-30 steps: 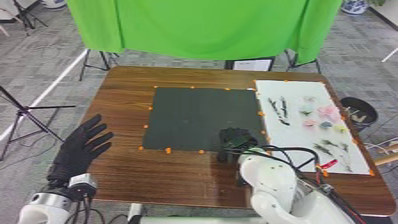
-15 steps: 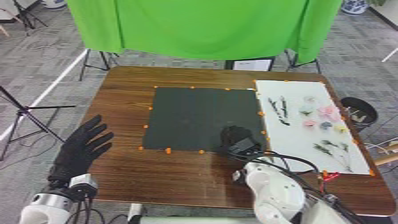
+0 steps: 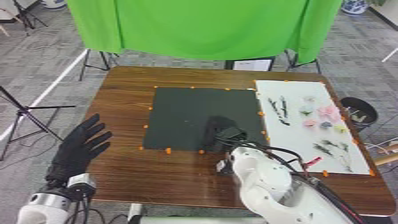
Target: Arrange flowers
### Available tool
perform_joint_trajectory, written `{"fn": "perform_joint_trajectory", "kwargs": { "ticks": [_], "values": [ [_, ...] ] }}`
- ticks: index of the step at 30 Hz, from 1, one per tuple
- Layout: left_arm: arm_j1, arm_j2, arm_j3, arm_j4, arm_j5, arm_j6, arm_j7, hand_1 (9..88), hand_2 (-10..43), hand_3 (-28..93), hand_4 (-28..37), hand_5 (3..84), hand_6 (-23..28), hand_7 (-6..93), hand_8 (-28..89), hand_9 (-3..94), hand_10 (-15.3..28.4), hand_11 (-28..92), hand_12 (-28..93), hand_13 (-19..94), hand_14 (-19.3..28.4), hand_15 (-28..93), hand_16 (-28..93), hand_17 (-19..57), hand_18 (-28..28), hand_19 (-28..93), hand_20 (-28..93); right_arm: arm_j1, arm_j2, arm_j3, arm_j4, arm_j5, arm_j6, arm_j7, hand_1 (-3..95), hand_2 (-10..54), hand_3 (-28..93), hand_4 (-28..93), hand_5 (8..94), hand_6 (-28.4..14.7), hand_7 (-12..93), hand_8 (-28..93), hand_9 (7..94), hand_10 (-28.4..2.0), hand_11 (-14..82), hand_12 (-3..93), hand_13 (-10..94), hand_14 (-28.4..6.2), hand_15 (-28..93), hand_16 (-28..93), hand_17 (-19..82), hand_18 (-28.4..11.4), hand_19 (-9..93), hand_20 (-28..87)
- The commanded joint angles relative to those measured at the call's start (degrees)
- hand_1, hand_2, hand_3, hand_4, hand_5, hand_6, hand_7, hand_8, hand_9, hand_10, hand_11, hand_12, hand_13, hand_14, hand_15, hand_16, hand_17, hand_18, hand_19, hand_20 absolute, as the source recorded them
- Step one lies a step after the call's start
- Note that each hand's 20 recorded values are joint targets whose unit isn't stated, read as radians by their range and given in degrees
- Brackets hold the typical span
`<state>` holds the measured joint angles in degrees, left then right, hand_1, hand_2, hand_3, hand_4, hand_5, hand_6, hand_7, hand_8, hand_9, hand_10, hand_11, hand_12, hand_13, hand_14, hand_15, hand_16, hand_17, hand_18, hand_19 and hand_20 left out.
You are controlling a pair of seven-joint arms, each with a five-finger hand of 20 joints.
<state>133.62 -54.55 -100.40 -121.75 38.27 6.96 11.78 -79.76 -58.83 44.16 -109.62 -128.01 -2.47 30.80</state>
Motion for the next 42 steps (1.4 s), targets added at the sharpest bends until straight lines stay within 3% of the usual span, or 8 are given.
{"fn": "perform_joint_trajectory", "kwargs": {
  "ticks": [1,8,16,22,31,42],
  "values": [
    [1.6,0.69,-1.07,-0.93,0.38,1.31,0.72,26.0,-5.4,69,-26.9,26.3,3.1,20.2,-10,23.0,11.4,19,19,19,15.8,30,2,-9.0,22.6,40,9,7.9,-10.6,-5.2,4.0,-2.3,-4.7,2.9,36.4,-9.5,91,-6,79.5,-3.9,52,24,88.1,-5.9,72.7,51.4,84,-7.1,89,40,54,-21.8,93,76],
    [1.4,1.7,-0.82,-1.08,0.46,2.04,1.21,25.9,-5.7,69,-27.2,26.6,3.3,21.1,-11,23.2,11.5,20,19,19,16.0,31,2,-9.0,22.6,40,9,10.0,-16.6,-8.7,9.0,-5.1,-7.9,4.6,36.5,-9.5,90,-6,80.6,-3.0,50,25,89.1,-5.5,71.5,51.5,85,-6.6,88,40,56,-21.9,93,76],
    [-1.6,3.59,1.09,0.02,0.4,1.42,0.27,25.9,-5.8,69,-27.6,26.8,3.2,23.0,-12,23.4,11.9,23,19,19,16.3,34,0,-9.0,22.9,41,9,10.9,-20.1,-10.1,15.0,-9.0,-6.8,6.5,36.3,-9.5,89,-5,82.6,-0.7,48,25,90.8,-5.1,69.2,50.7,87,-5.9,87,40,58,-21.7,93,76],
    [-2.4,3.84,1.66,0.36,0.35,1.09,-0.15,25.5,-6.4,70,-28.1,27.0,3.3,26.5,-14,23.5,12.4,29,16,19,16.9,41,-3,-9.1,23.2,43,8,11.2,-20.7,-10.1,16.7,-10.7,-6.9,7.6,36.4,-9.5,88,-5,83.5,-0.3,48,25,91.3,-4.9,68.4,51.3,87,-5.8,87,41,59,-21.5,93,76],
    [-3.2,4.07,2.26,0.79,0.33,0.7,-0.2,25.5,-6.5,70,-28.2,27.0,3.3,27.0,-15,23.4,12.5,29,15,19,16.9,42,-4,-9.2,23.2,43,8,11.1,-21.0,-9.9,17.6,-11.2,-9.1,7.9,36.1,-9.5,87,-9,83.2,1.6,47,24,91.5,-4.7,67.7,52.6,87,-5.7,86,42,59,-21.4,93,76],
    [-4.0,4.05,3.0,1.2,0.21,0.4,-0.53,25.2,-7.1,71,-28.3,26.9,3.1,30.4,-17,23.6,13.1,34,13,19,17.4,48,-6,-9.3,23.6,45,7,10.2,-20.8,-9.4,18.0,-12.4,-9.2,4.7,35.3,-7.8,86,-14,84.5,1.1,40,22,90.0,-5.4,66.6,53.7,86,-6.3,85,43,57,-21.8,93,76]
  ]
}}
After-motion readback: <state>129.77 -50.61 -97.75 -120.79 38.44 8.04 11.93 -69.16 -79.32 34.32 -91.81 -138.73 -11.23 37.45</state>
